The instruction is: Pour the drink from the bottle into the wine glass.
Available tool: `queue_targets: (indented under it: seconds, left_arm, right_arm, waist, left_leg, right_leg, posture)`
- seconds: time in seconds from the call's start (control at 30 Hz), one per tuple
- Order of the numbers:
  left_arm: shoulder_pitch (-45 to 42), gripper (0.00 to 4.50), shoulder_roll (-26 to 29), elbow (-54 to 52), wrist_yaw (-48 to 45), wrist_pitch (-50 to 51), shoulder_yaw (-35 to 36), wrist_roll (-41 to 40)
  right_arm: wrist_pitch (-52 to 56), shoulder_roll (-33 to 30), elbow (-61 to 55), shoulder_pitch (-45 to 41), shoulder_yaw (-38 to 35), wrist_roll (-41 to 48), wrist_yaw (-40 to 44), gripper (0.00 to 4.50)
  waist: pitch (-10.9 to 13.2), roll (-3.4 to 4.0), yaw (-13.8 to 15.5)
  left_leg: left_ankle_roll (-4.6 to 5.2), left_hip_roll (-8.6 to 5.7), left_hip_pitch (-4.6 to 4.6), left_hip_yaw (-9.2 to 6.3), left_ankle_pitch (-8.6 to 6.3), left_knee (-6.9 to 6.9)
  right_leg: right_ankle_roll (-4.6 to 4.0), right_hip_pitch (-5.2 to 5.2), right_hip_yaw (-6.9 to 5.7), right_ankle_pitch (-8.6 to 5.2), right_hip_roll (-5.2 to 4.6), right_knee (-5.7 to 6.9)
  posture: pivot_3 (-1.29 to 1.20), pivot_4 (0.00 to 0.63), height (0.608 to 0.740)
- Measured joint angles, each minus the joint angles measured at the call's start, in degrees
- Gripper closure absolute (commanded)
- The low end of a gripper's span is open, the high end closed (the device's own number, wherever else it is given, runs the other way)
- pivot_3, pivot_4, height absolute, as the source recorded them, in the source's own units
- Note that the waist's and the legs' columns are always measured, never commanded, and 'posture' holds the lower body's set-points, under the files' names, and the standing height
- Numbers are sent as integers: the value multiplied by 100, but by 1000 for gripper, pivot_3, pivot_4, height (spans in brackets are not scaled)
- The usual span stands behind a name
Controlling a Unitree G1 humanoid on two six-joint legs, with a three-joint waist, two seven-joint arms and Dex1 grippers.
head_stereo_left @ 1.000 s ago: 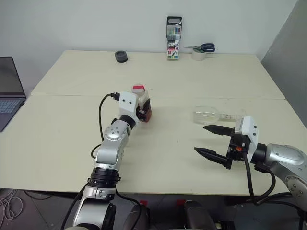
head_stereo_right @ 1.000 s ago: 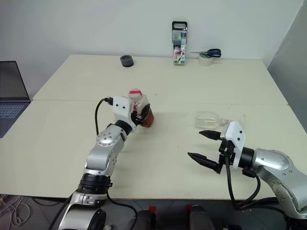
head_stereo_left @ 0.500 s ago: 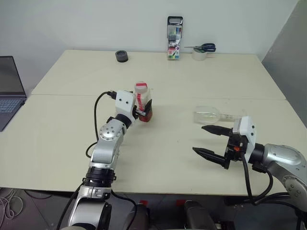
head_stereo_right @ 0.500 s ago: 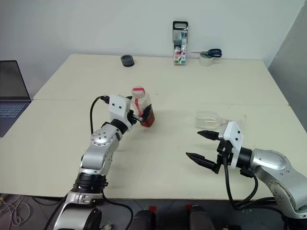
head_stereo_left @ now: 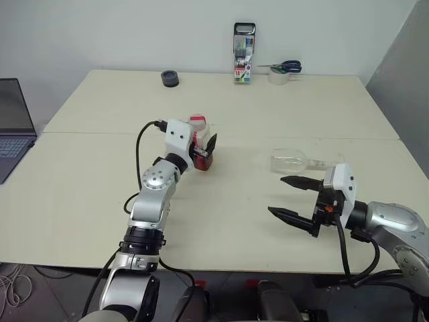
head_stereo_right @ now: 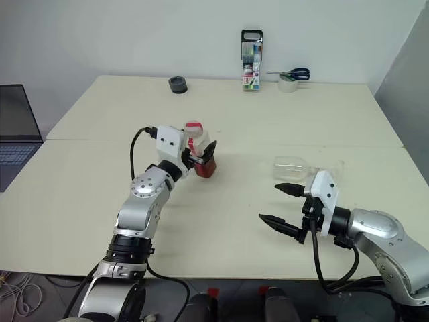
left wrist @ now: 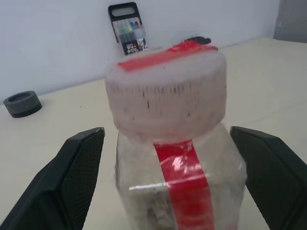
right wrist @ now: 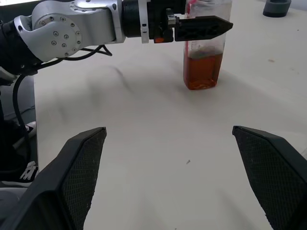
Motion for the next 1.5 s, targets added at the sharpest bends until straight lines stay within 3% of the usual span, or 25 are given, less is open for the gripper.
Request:
queue_targets:
  seconds: [0.33,0.6,0.67,1.13,1.5]
  left_arm:
    - [-27,35,-82,143,7,260,32,-93]
    - [-135,2451,-81,178,0,237,28,-112]
    - [-139,2682,-83,192,2,235,27,-113]
    - [55,2685,-15,60,-61,94,75,-227]
    - [-59,2686,140,151,-1200,99,72,-821]
  right_arm:
    - [-83,66,39,-111,22,-68,0,0]
    - [-83,83,42,-149,34,-115,-1,0]
    - [-83,84,42,-153,36,-117,-3,0]
    - [-83,169,43,-221,56,-155,-49,0]
    - [173,339,18,-772,-80,-99,-700,0]
  waist:
    - [1,-1,0]
    - [1,-1,1]
    - [1,-1,-2]
    - [1,-1,-8]
    - [2,-2,-3]
  left_leg:
    - [0,0,-1,-1,0,0]
    - [0,0,0,-1,0,1]
    - [0,0,0,0,0,1]
    - [-1,1,0,0,0,0]
    - [-1,-1,-5,-1,1,2]
  right_leg:
    - [0,0,-1,0,0,0]
    - [0,-1,0,0,0,0]
    - [0,-1,0,0,0,1]
    - [0,-1,0,0,0,2]
    - [-1,-5,-2,0,-1,3]
  posture:
    - [0,150,740]
    - [0,150,740]
    - [0,150,740]
    - [0,150,740]
    - [0,150,740]
